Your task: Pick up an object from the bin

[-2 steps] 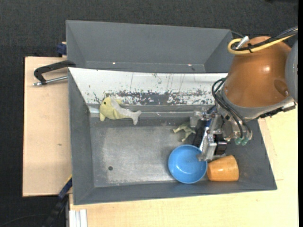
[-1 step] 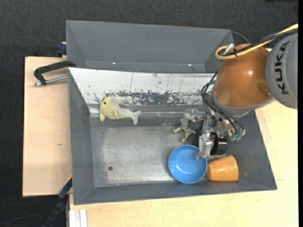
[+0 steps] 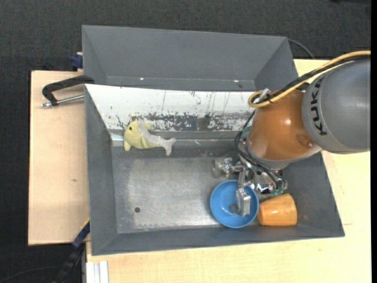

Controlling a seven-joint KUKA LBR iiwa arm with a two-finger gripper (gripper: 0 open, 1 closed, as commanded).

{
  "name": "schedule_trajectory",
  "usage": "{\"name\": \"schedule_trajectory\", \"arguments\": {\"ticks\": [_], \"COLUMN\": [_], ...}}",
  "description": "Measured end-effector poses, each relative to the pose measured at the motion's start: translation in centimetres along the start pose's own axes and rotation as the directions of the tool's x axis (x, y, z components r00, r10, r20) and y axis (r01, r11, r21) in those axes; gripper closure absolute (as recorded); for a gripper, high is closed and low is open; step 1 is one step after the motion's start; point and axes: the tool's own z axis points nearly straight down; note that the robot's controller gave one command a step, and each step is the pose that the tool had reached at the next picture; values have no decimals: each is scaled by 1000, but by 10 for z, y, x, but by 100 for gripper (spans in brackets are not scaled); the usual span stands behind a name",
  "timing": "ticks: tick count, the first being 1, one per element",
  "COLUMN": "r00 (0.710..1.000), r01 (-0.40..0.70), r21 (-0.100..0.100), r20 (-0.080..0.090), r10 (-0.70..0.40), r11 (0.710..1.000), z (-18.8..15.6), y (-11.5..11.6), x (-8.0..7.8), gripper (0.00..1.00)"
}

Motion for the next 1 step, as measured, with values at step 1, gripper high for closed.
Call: {"name": "schedule_trajectory", "arguments": {"ticks": [1], "r00": [1000], "r01": [-1], "r21": [2], "r20": [11], "r10": [1], "r11": [1000], "z": [-5], "y": [0], "x": [-3], "gripper": [100]}}
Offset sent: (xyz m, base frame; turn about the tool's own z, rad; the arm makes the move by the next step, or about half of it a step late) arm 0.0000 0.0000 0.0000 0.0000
